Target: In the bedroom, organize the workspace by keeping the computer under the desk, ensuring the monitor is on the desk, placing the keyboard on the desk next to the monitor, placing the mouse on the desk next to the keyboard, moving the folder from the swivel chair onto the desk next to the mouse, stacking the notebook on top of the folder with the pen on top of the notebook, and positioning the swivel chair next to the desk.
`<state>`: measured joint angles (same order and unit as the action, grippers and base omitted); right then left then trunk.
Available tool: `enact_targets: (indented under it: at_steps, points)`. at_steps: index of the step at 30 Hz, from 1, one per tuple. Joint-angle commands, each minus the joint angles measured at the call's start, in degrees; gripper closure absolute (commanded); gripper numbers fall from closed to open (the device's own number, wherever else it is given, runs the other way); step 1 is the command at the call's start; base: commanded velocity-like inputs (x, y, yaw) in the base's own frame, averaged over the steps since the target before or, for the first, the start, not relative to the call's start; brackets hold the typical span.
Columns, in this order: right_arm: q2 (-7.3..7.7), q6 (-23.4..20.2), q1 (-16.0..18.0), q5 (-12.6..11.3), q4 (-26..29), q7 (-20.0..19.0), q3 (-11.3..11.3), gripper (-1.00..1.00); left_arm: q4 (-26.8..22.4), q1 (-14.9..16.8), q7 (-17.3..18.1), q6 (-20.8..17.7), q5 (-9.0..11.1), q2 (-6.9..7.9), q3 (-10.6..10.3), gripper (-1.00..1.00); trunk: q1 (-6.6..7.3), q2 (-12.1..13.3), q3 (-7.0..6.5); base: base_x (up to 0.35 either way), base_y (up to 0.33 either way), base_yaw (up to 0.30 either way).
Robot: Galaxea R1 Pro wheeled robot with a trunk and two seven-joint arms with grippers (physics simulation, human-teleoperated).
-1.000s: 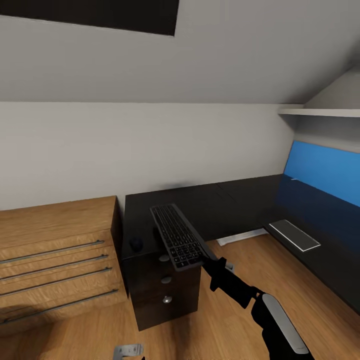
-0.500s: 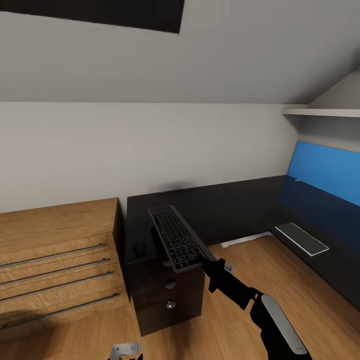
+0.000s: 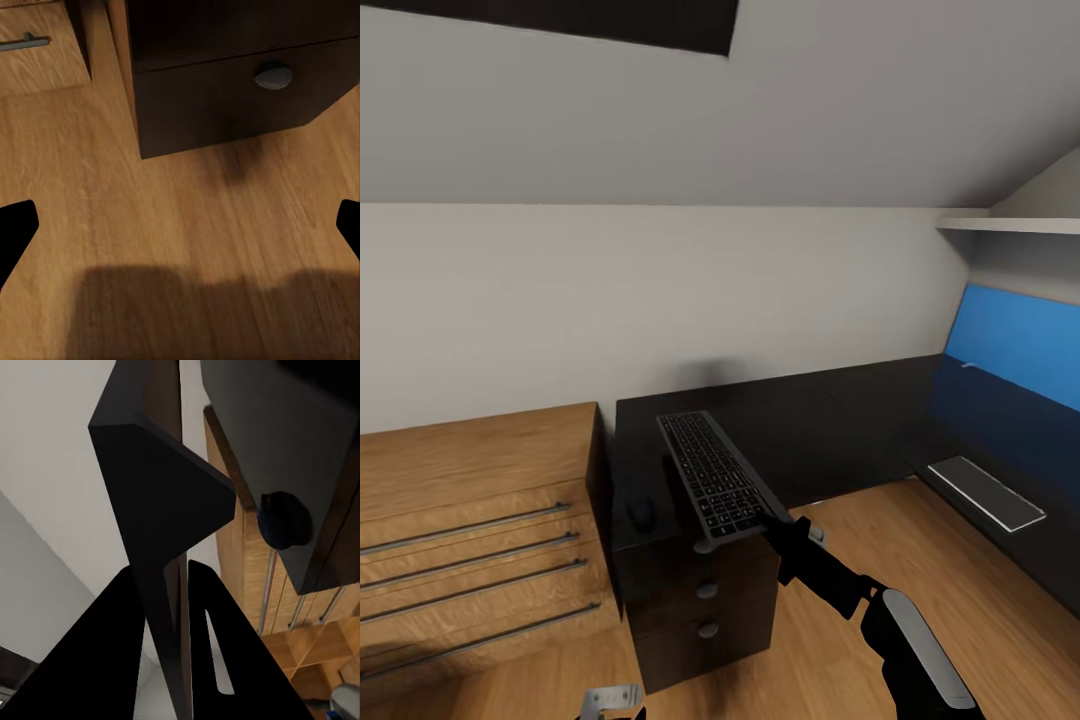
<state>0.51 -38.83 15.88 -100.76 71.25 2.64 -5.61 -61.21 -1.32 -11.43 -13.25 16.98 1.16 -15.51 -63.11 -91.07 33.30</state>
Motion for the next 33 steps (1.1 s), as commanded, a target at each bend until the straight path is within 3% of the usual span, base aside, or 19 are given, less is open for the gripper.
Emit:
enact_targets:
  at_steps: [1,4,5,21,33]
  points:
    - [0.05,0.0,0.0,-0.6,0.0,0.2,-0.1,1.0,-0.1,0.0,-0.5,-0.2,0.6,0.07,-0.2,-1.0,-0.01,0.0,0.04,0.03,0.001,0.0]
    - [0.09,0.0,0.0,-0.6,0.0,0.2,-0.1,1.0,-0.1,0.0,-0.5,-0.2,0.6,0.07,-0.2,-1.0,-0.01,0.0,0.04,0.013,0.0,0.0]
    - [0.13,0.0,0.0,-0.6,0.0,0.2,-0.1,-1.0,-0.1,0.0,-0.5,-0.2,0.6,0.07,-0.2,-1.0,-0.01,0.0,0.04,0.005,0.0,0.0]
    - [0.2,0.0,0.0,-0.5,0.0,0.2,0.0,-1.0,-0.1,0.0,-0.5,-0.2,0.6,0.07,-0.2,-1.0,-0.01,0.0,0.04,-0.007,-0.001,0.0]
    - [0.23,0.6,0.1,-0.2,-3.0,0.2,0.4,-1.0,-0.1,0.0,-0.5,-0.2,0.6,0.05,-0.2,-1.0,-0.01,0.0,0.04,-0.255,-0.116,0.0]
